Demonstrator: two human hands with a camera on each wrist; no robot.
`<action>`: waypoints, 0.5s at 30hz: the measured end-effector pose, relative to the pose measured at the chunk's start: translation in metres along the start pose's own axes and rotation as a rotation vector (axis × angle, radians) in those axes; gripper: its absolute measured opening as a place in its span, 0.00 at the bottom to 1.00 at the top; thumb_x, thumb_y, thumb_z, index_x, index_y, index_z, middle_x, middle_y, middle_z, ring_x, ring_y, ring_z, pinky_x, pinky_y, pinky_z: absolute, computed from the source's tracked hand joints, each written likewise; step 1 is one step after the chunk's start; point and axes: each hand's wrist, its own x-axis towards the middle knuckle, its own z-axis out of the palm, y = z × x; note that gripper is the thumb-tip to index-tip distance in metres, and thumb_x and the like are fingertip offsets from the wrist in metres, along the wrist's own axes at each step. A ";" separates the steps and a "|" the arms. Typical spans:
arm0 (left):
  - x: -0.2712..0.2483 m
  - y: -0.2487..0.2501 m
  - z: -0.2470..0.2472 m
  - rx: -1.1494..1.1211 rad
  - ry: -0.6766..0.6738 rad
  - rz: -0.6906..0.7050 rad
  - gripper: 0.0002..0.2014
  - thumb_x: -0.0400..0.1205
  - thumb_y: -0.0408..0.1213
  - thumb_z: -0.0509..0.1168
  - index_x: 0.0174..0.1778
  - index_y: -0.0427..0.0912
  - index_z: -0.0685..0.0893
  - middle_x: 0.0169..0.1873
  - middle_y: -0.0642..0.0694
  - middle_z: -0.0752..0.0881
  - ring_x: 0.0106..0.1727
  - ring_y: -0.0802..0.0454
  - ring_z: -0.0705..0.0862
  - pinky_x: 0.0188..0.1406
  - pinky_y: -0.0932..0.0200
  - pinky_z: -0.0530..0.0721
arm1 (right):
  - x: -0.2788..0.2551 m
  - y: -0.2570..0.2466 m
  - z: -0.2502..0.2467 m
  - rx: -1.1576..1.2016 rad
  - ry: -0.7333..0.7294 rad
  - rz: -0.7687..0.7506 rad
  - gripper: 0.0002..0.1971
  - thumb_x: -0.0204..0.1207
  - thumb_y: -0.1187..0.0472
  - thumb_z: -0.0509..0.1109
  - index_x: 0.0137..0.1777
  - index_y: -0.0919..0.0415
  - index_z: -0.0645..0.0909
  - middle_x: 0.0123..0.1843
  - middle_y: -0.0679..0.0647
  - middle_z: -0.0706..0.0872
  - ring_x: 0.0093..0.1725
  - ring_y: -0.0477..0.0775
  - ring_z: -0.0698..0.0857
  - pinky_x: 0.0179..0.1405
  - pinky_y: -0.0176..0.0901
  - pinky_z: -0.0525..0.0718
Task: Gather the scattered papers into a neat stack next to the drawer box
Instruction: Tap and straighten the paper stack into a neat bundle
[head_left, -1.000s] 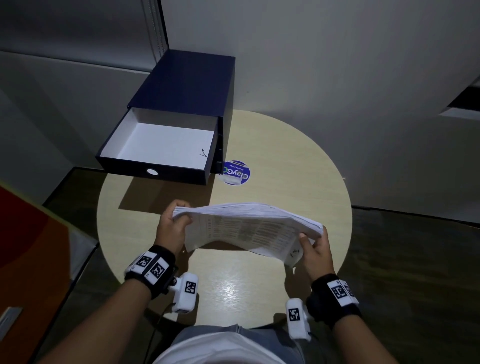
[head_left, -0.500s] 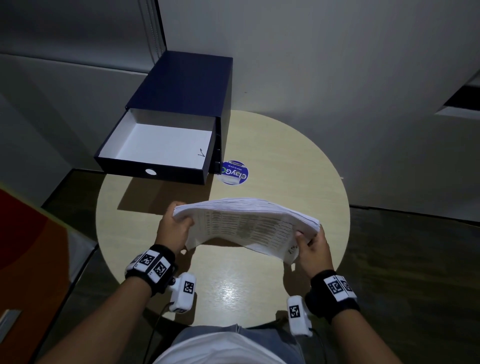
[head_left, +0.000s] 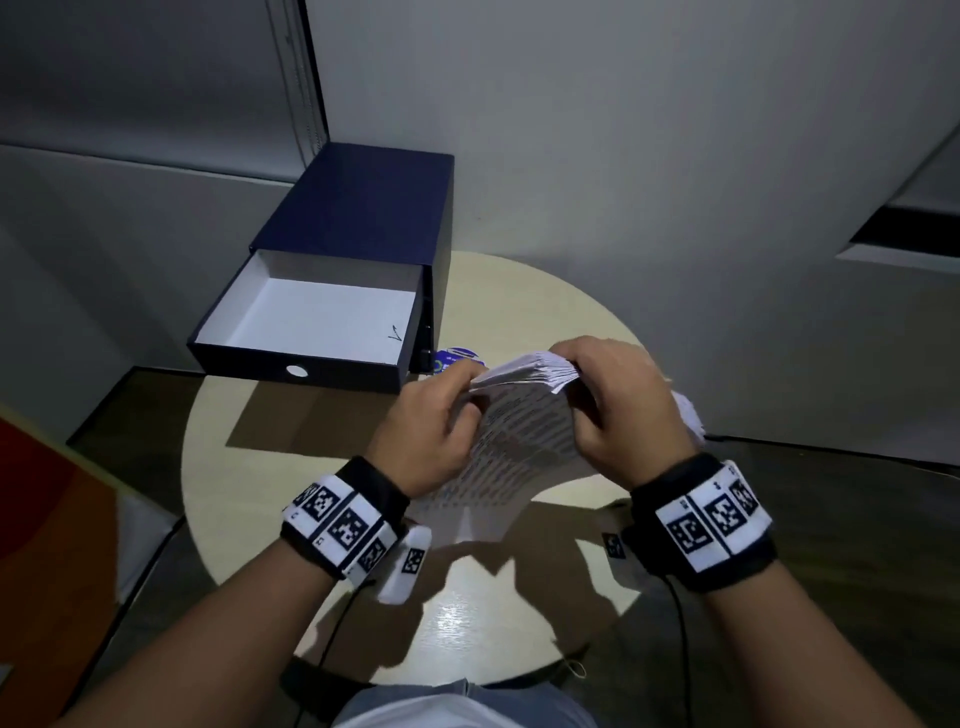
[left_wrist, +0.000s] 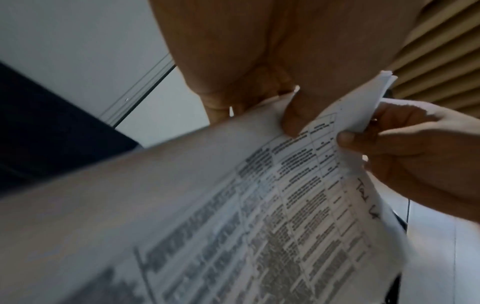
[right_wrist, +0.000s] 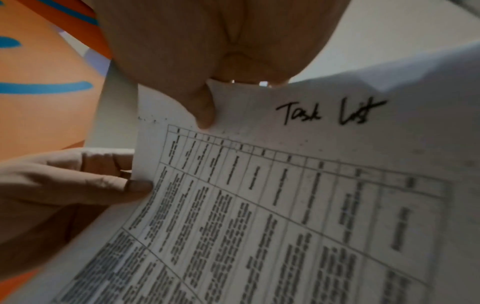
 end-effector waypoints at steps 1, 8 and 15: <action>-0.001 0.002 0.000 -0.025 0.044 0.002 0.09 0.81 0.28 0.62 0.55 0.43 0.80 0.37 0.53 0.84 0.36 0.66 0.81 0.32 0.69 0.77 | -0.003 0.003 0.001 -0.048 0.068 0.028 0.15 0.73 0.58 0.61 0.57 0.58 0.82 0.51 0.53 0.88 0.51 0.58 0.84 0.61 0.53 0.76; -0.010 -0.020 0.003 -0.411 0.216 -0.297 0.09 0.80 0.29 0.63 0.50 0.47 0.81 0.45 0.49 0.88 0.50 0.54 0.86 0.48 0.52 0.87 | -0.058 0.026 0.031 0.591 0.334 0.740 0.44 0.74 0.60 0.77 0.83 0.46 0.53 0.82 0.51 0.67 0.80 0.50 0.69 0.78 0.63 0.72; -0.007 -0.011 0.001 -0.569 0.195 -0.339 0.07 0.86 0.35 0.59 0.59 0.47 0.75 0.48 0.62 0.86 0.53 0.61 0.85 0.53 0.56 0.84 | -0.054 0.019 0.043 0.766 0.231 0.789 0.16 0.84 0.65 0.64 0.67 0.46 0.71 0.62 0.44 0.85 0.62 0.42 0.85 0.68 0.57 0.82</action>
